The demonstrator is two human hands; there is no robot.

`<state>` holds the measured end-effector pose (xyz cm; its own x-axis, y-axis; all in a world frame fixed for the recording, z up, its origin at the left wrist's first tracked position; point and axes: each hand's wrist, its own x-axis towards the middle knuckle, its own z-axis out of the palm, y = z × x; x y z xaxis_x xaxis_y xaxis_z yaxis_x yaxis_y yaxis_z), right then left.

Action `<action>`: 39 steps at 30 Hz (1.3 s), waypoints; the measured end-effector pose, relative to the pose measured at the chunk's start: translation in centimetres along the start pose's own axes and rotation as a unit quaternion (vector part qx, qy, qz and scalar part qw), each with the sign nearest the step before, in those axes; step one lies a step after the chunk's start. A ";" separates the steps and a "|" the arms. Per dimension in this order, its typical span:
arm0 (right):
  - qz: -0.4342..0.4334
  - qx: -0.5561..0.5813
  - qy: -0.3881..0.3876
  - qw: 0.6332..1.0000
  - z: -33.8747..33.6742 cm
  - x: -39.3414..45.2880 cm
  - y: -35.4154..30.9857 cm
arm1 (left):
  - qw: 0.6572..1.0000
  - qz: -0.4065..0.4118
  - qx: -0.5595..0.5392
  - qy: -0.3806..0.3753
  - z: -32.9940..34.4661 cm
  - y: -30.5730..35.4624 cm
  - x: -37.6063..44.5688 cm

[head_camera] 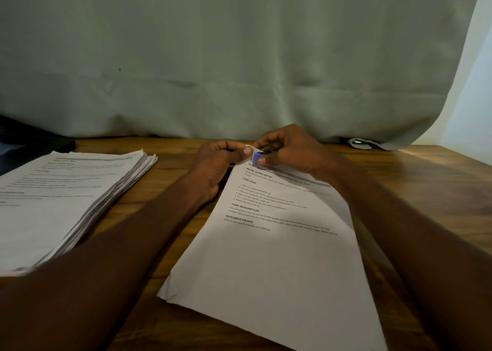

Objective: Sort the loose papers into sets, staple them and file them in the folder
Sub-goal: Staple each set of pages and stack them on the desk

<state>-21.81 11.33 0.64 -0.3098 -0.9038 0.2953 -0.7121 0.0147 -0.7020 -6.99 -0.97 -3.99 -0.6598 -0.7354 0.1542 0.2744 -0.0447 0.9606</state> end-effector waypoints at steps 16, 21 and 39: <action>0.008 0.081 0.021 0.996 1.2 0.4 0.7 | 0.999 -0.040 -0.015 0.018 -0.4 0.9 -0.5; 0.042 0.138 0.097 0.985 0.8 0.8 1.3 | 0.999 -0.031 0.014 0.041 -0.5 0.9 0.1; 0.164 -0.074 0.202 0.963 -0.9 0.5 4.7 | 0.992 0.012 0.020 0.125 -1.8 1.3 0.5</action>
<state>-25.86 11.28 -1.94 -0.7313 -0.6012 0.3222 -0.6072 0.3586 -0.7090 -5.72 -2.57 -3.03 -0.4582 -0.8806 0.1203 0.2570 -0.0017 0.9664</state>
